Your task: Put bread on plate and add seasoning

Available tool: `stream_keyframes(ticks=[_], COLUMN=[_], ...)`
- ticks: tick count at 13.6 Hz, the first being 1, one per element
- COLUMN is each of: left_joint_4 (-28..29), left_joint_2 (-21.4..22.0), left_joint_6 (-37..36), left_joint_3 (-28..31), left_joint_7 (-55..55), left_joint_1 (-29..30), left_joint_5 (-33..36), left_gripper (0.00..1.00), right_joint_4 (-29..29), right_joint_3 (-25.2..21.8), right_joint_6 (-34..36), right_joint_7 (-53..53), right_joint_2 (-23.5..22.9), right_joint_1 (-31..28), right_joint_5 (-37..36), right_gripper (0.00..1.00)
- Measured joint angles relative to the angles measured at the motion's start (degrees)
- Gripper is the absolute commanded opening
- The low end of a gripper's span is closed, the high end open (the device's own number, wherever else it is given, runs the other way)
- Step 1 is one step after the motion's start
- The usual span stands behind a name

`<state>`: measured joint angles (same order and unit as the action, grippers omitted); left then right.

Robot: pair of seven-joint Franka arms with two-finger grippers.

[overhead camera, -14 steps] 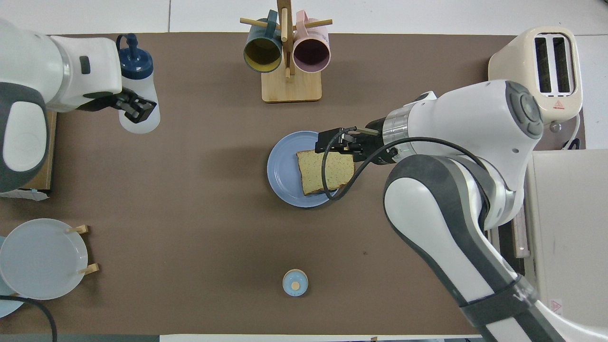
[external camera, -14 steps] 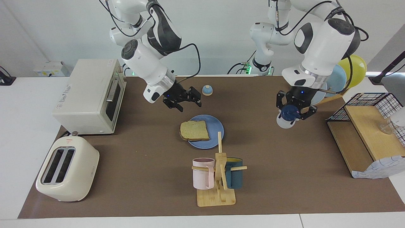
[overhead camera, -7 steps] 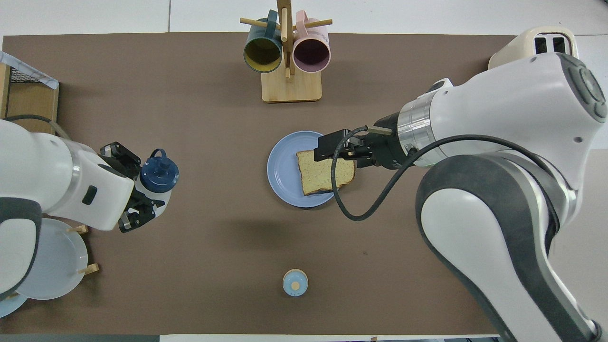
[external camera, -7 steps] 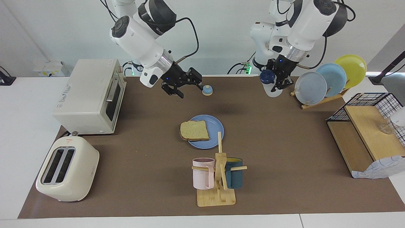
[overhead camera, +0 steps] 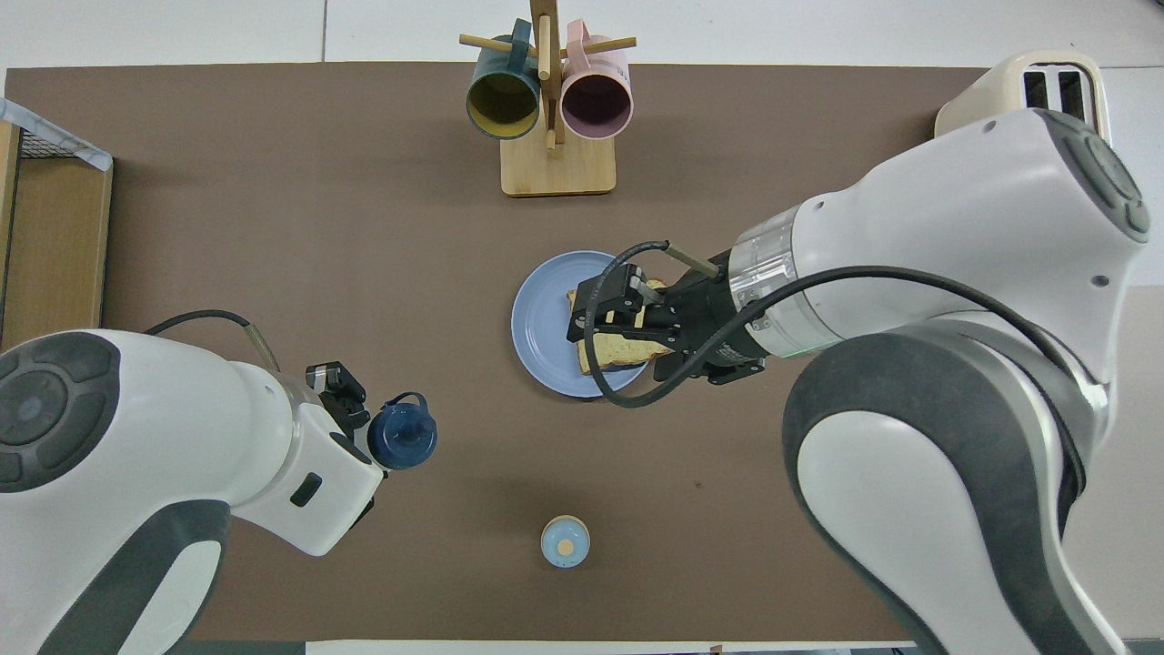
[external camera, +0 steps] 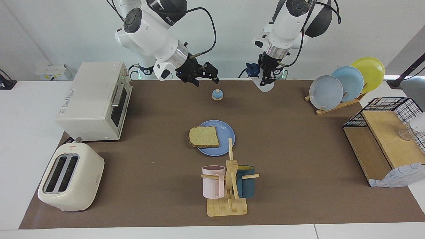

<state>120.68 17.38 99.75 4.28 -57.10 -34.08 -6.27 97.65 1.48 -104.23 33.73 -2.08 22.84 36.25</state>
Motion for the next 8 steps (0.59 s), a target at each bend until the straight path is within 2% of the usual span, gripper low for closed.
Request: stream_keyframes(ticks=[2, 5, 7, 8], left_joint_4=[1.37, 2.41, 2.81, 2.86], left_joint_2=[0.99, 1.82, 2.09, 2.15], left_joint_6=[0.05, 0.27, 0.72, 0.87], left_joint_3=[-1.00, -2.12, -2.48, -2.60], left_joint_7=[0.10, 0.99, 1.90, 2.28], left_joint_1=[-0.01, -0.01, -0.01, -0.01], left_joint_5=[0.00, 0.01, 0.01, 0.01], left_gripper=[0.00, 0.00, 0.00, 0.00], right_joint_4=[-0.95, -2.54, -2.63, -2.63], right_joint_3=[0.04, 0.15, 0.22, 0.22], right_joint_6=[-2.14, -6.66, -7.80, -7.93], right_joint_7=[0.37, 2.95, 3.82, 3.83], right_joint_2=[-0.04, -0.04, -0.13, -0.26], right_joint_1=[2.43, 7.56, 9.56, 10.17], right_joint_5=[0.37, 0.51, 0.51, 0.51], right_gripper=[0.79, 0.73, 0.63, 0.62])
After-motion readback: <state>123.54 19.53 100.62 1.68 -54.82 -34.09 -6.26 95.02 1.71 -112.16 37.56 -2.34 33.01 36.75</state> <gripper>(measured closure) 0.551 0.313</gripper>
